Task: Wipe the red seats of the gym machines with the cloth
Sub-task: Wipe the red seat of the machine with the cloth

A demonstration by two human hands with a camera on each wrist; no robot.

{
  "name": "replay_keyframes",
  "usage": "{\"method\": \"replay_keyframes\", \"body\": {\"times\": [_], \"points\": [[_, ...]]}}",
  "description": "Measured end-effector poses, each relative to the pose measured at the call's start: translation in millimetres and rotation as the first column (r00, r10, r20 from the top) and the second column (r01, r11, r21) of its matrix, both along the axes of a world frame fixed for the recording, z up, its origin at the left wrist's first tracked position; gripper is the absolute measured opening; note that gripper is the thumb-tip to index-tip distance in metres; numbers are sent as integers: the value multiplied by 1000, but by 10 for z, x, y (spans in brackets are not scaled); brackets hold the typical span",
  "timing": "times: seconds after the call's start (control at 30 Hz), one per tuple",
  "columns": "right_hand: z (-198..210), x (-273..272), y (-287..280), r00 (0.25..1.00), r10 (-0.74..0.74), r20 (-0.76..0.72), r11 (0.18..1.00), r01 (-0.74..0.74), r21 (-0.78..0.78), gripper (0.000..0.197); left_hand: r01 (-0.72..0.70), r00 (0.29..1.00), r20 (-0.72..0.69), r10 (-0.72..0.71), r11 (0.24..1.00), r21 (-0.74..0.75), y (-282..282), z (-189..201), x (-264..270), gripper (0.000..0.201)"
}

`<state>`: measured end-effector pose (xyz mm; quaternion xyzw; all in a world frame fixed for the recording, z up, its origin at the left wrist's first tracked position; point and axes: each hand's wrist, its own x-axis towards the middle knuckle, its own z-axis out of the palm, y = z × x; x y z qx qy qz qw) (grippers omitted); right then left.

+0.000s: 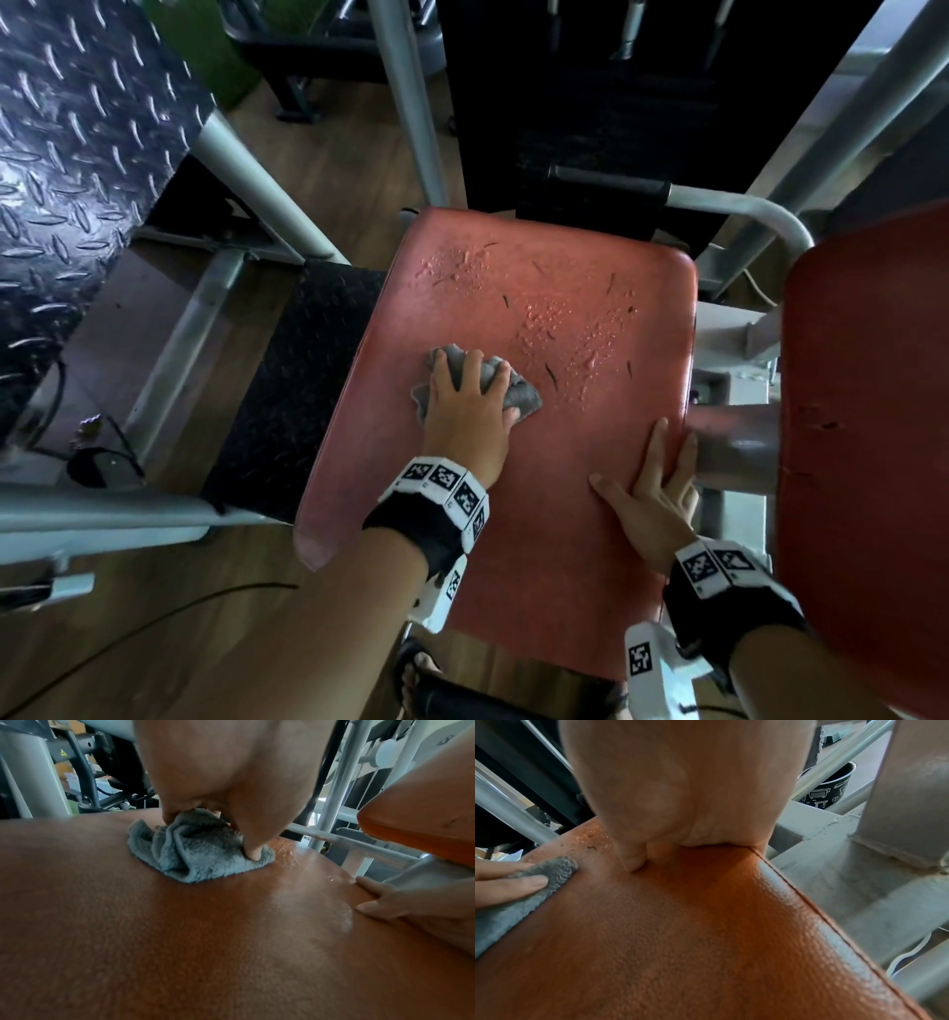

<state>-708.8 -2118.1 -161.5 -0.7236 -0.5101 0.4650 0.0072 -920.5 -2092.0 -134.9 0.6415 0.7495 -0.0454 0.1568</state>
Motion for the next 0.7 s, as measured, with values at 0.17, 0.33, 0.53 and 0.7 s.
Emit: {"method": "replay_keyframes", "body": {"times": [0.17, 0.33, 0.53, 0.7], "points": [[21, -1, 9, 1000, 4, 14, 1000, -4, -8, 103, 110, 994, 4, -109, 994, -28, -191, -70, -89, 54], [25, -6, 8, 1000, 23, 19, 999, -23, -23, 102, 115, 993, 9, -115, 993, -27, 61, -132, -158, 52], [26, -15, 8, 1000, 20, 18, 999, -19, -36, 102, 72, 991, -116, -59, 992, 106, 660, -140, -147, 51], [48, -11, 12, 1000, 21, 10, 999, -20, -35, 102, 75, 990, -134, -46, 972, 222, 798, -166, -205, 47]]}}
